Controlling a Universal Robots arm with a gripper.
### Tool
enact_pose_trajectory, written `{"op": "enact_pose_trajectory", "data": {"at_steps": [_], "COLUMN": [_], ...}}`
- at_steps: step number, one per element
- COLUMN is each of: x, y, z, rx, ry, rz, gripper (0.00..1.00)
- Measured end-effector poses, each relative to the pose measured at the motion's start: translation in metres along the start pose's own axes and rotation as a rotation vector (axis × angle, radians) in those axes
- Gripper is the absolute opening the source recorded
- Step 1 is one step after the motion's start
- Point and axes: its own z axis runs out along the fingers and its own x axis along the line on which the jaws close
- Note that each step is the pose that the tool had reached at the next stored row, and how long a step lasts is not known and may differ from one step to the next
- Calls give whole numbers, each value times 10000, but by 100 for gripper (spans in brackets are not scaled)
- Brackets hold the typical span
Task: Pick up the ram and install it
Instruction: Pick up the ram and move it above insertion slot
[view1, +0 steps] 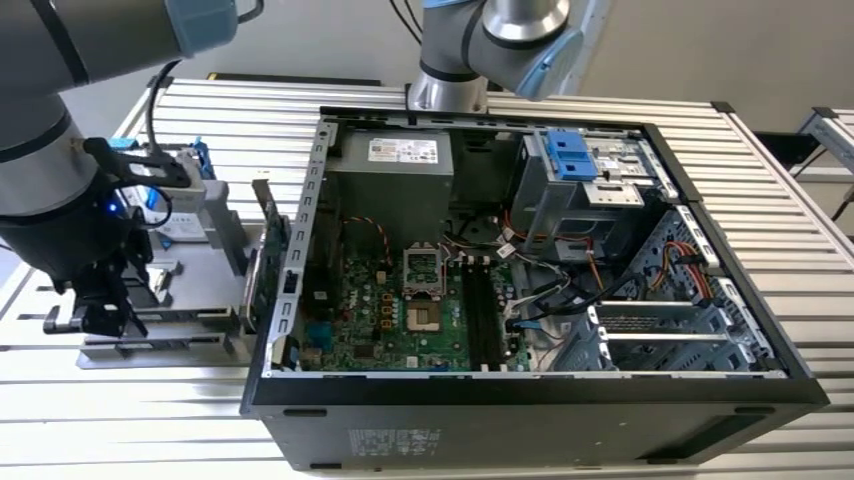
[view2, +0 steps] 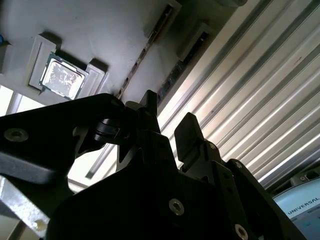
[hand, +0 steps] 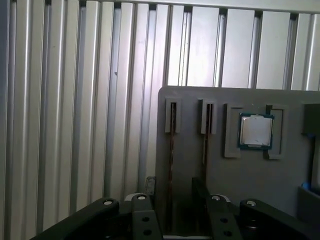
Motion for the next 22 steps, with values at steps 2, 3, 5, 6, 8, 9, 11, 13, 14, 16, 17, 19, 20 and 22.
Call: {"op": "enact_pose_trajectory", "data": {"at_steps": [2, 3, 5, 6, 8, 9, 11, 13, 14, 16, 17, 19, 20, 22], "x": [5, 8, 12, 14, 17, 18, 18, 18, 18, 17, 17, 16, 16, 15], "y": [-1, -1, -3, -3, -4, -4, -4, -5, -5, -5, -6, -6, -6, -6], "z": [21, 31, 53, 64, 84, 95, 117, 142, 154, 177, 189, 211, 224, 245], "rx": [-1, -1, 0, -1, -2, -2, -2, -2, -2, -1, -2, -2, -2, -2], "ry": [0, 0, -1, 0, 0, 0, 0, 0, 1, 0, 0, 1, 0, 0], "rz": [0, -1, 0, 0, 0, 0, 0, 0, -1, -1, 0, 0, -1, -1], "gripper": [0, 0, 0, 0, 0, 0, 0, 0, 0, 0, 0, 0, 0, 0]}}
